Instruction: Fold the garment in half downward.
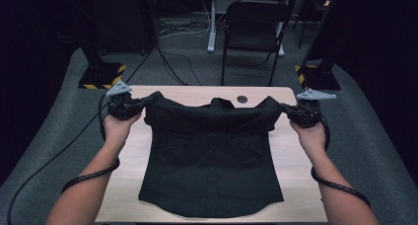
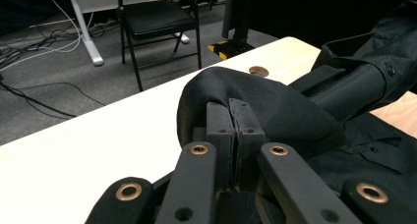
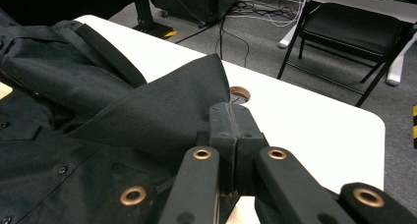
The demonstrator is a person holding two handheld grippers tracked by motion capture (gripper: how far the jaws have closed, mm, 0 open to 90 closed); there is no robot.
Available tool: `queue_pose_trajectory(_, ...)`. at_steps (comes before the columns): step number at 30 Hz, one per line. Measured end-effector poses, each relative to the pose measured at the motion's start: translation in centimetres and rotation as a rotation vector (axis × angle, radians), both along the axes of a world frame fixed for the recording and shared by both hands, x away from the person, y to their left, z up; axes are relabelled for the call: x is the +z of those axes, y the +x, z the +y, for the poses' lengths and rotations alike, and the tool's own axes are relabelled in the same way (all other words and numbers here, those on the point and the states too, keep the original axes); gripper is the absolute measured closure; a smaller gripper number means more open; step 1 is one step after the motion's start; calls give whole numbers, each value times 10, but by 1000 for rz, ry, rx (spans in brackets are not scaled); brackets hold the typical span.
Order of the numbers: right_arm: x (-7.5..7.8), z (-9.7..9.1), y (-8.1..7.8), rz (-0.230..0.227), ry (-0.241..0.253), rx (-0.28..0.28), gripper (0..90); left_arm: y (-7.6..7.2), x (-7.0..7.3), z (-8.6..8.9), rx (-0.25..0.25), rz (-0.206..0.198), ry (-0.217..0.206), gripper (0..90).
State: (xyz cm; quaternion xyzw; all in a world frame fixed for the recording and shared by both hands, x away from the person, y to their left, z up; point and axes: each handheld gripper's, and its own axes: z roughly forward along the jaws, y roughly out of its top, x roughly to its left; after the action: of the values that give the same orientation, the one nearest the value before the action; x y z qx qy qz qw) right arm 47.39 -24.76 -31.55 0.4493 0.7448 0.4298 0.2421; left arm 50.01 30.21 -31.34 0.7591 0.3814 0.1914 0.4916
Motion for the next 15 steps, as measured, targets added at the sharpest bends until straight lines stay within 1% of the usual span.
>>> queue_pose_trajectory(7,-1,0,-7,-6,-2,15,897,-5,-3,2,0,-5,-13,879)
queue_pose_trajectory(15,-2,-2,-18,-10,-2,28,897,-13,-2,2,-15,-14,-17,879)
